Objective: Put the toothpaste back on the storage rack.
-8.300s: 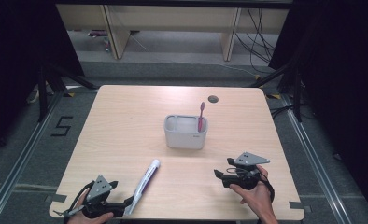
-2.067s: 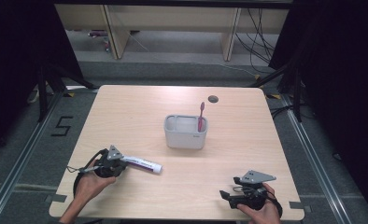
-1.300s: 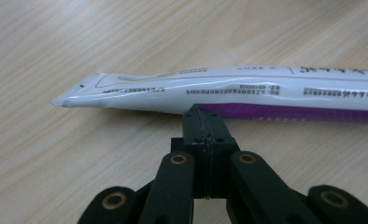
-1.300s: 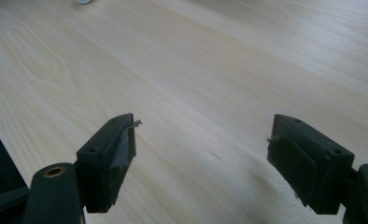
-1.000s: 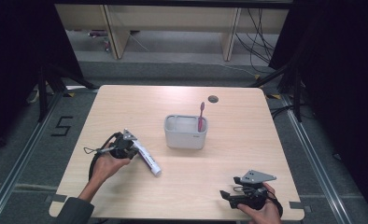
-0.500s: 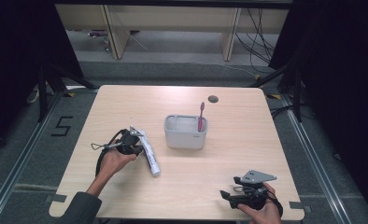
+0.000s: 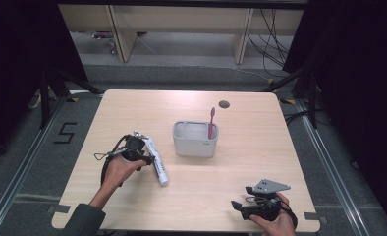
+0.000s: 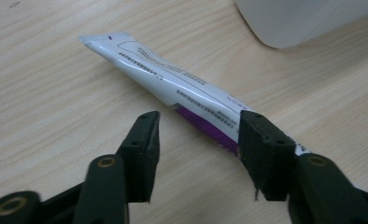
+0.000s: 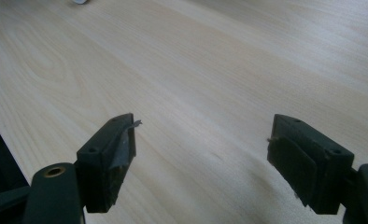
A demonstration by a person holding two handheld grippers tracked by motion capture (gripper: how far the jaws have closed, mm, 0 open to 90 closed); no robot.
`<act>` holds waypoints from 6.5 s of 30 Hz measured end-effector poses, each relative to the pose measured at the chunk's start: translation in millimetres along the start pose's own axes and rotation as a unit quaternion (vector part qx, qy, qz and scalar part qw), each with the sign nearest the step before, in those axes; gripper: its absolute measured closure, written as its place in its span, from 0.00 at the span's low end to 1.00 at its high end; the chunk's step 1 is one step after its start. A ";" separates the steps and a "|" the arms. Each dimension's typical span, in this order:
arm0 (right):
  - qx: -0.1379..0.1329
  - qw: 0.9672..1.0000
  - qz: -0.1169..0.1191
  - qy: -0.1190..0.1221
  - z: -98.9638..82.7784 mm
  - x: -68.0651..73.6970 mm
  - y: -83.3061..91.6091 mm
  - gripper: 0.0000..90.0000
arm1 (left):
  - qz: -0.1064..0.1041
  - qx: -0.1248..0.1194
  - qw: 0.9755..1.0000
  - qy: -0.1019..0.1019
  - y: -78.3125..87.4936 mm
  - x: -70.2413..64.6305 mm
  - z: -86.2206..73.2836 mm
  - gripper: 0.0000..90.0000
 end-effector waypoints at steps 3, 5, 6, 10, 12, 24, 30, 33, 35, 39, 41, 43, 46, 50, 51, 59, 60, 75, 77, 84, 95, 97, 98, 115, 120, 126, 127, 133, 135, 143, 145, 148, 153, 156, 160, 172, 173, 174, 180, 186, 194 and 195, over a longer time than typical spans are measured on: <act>0.000 1.000 0.001 -0.001 0.0 0.2 0.0 0.26 | 0.000 0.004 1.000 0.002 0.5 -3.7 2.2 0.47; 0.002 1.000 0.005 -0.003 -0.2 0.5 -0.2 0.26 | -0.003 0.013 1.000 0.015 -0.6 -8.7 5.1 0.41; -0.001 1.000 -0.001 0.001 0.1 -0.3 0.2 0.26 | -0.001 0.024 1.000 0.012 -1.0 -9.2 5.4 0.39; 0.004 1.000 0.004 -0.002 -0.2 0.5 0.0 0.26 | 0.001 0.023 1.000 0.019 -7.6 -10.0 8.1 0.34; 0.004 1.000 0.005 -0.002 -0.3 0.5 0.0 0.26 | 0.002 0.033 0.999 0.021 -9.0 -9.5 8.5 0.32; 0.001 1.000 0.000 0.001 -0.1 0.1 0.0 0.26 | 0.001 0.051 0.999 0.018 -21.7 -19.8 10.9 0.27; 0.003 1.000 -0.003 0.000 -0.1 0.4 0.8 0.26 | 0.002 0.058 0.998 0.028 -26.0 -17.9 10.5 0.25; 0.004 1.000 0.001 -0.007 -0.4 1.6 0.5 0.26 | 0.002 0.063 0.998 0.018 -26.5 -17.7 9.5 0.27; 0.001 1.000 -0.003 0.004 0.2 -0.3 0.7 0.26 | -0.001 0.066 0.998 0.020 -27.2 -18.3 8.5 0.30; 0.004 1.000 0.002 -0.009 -0.4 2.0 0.7 0.26 | -0.002 0.074 0.997 0.011 -26.6 -17.1 5.6 0.37; 0.004 1.000 0.002 -0.010 -0.4 1.9 0.8 0.26 | -0.003 0.071 0.997 0.012 -26.4 -17.0 5.3 0.41; 0.003 1.000 0.001 -0.007 -0.2 1.3 0.7 0.26 | -0.003 0.078 0.997 0.008 -24.5 -15.4 4.6 0.43; 0.003 1.000 -0.001 0.005 0.1 -0.1 0.4 0.26 | -0.005 0.079 0.997 0.010 -24.7 -14.4 3.4 0.46; 0.001 1.000 0.001 0.005 0.1 -0.5 0.1 0.26 | -0.007 0.084 0.996 0.007 -24.1 -13.2 1.9 0.49; 0.001 1.000 0.001 0.005 0.1 -0.5 0.1 0.26 | -0.007 0.084 0.996 0.007 -24.1 -13.2 1.9 0.50; 0.002 1.000 -0.001 0.000 0.0 0.9 0.5 0.26 | -0.003 0.094 0.996 -0.007 -22.8 -11.7 1.7 0.54; 0.001 1.000 -0.002 0.001 0.1 0.8 0.6 0.26 | -0.003 0.095 0.995 -0.008 -22.8 -11.6 1.8 0.55; 0.002 1.000 -0.001 0.001 0.1 0.9 0.5 0.26 | 0.001 0.121 0.992 -0.019 -26.0 -9.6 4.5 0.63; 0.003 1.000 0.002 -0.005 -0.3 2.1 0.1 0.26 | 0.013 0.129 0.991 -0.026 -27.2 -11.0 7.0 0.64; 0.001 1.000 0.000 0.001 0.1 0.9 0.6 0.26 | 0.017 0.142 0.989 -0.034 -30.8 -9.6 11.3 0.66; 0.002 1.000 0.001 0.001 0.1 1.0 0.4 0.26 | 0.020 0.153 0.987 -0.037 -31.1 -10.7 12.9 0.69; 0.001 1.000 0.001 0.000 0.1 1.0 0.5 0.26 | 0.017 0.152 0.988 -0.033 -31.4 -10.2 13.2 0.70; 0.001 1.000 0.001 0.000 0.2 0.9 0.6 0.26 | 0.019 0.149 0.988 -0.031 -31.9 -9.6 12.9 0.70; 0.005 1.000 0.001 -0.007 -0.3 1.5 1.3 0.26 | 0.024 0.153 0.987 -0.047 -29.8 -5.7 11.7 0.77; 0.002 1.000 0.001 -0.002 0.0 0.7 0.9 0.26 | 0.022 0.160 0.985 -0.054 -28.2 -4.6 11.7 0.78; 0.002 1.000 0.002 -0.003 0.1 0.3 0.8 0.26 | 0.023 0.147 0.987 -0.059 -28.5 -4.2 11.7 0.79; 0.002 1.000 0.002 -0.004 0.1 0.5 1.0 0.26 | 0.021 0.145 0.987 -0.061 -28.0 -3.9 11.8 0.80; 0.000 1.000 0.004 -0.006 0.0 0.0 1.0 0.26 | 0.018 0.135 0.989 -0.065 -23.5 0.5 14.6 0.80; 0.000 1.000 0.003 -0.003 0.2 -0.4 1.0 0.26 | 0.017 0.129 0.990 -0.062 -20.0 3.7 16.4 0.80; 0.000 1.000 0.000 0.003 0.4 -1.4 1.2 0.26 | 0.013 0.089 0.995 -0.040 -2.8 17.1 24.1 0.80; 0.003 1.000 -0.001 -0.001 0.1 -1.1 1.3 0.26 | 0.013 0.074 0.997 -0.034 2.2 18.9 26.8 0.80; -0.003 1.000 -0.005 0.000 0.7 -2.3 1.8 0.26 | 0.010 0.050 0.998 -0.032 11.8 22.6 31.8 0.80; -0.003 1.000 -0.005 0.001 0.5 -2.5 1.8 0.26 | 0.005 0.018 0.999 -0.026 22.7 21.7 37.3 0.80; -0.002 1.000 -0.005 0.000 0.4 -2.4 1.7 0.26 | 0.007 -0.012 1.000 -0.027 31.9 20.5 43.8 0.80; -0.002 1.000 -0.007 0.001 0.3 -3.2 1.5 0.26 | 0.007 -0.050 0.998 -0.021 39.2 16.5 50.8 0.80; -0.001 1.000 -0.004 -0.009 0.0 -1.7 1.6 0.26 | -0.017 -0.116 0.993 -0.014 57.8 6.2 63.1 0.80; -0.002 1.000 -0.004 -0.007 0.0 -1.8 1.8 0.26 | -0.021 -0.137 0.990 -0.002 59.4 3.3 66.1 0.80; -0.002 1.000 -0.004 -0.007 0.0 -1.8 1.8 0.26 | -0.021 -0.137 0.990 -0.002 59.4 3.3 66.1 0.80; -0.001 1.000 -0.002 -0.010 0.0 -1.4 1.9 0.26 | -0.031 -0.175 0.984 0.002 65.4 -2.9 74.7 0.80; -0.003 1.000 -0.003 -0.008 0.2 -1.6 1.8 0.26 | -0.036 -0.191 0.981 0.001 65.3 -10.7 81.3 0.80; -0.001 1.000 -0.007 -0.004 0.2 -3.2 2.7 0.26 | -0.041 -0.211 0.977 -0.005 67.7 -25.9 97.1 0.80; -0.002 1.000 -0.007 -0.003 0.3 -3.2 2.7 0.26 | -0.043 -0.212 0.976 -0.005 68.1 -28.4 99.5 0.80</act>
Point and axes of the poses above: each handheld gripper's, and its own axes: y roughly backward along the jaws, z roughly out of its top, x roughly to its left, the point moved 5 cm from there along -y, roughly forward along the jaws, and after that the axes turned 3 degrees about z, right-handed, at the moved point
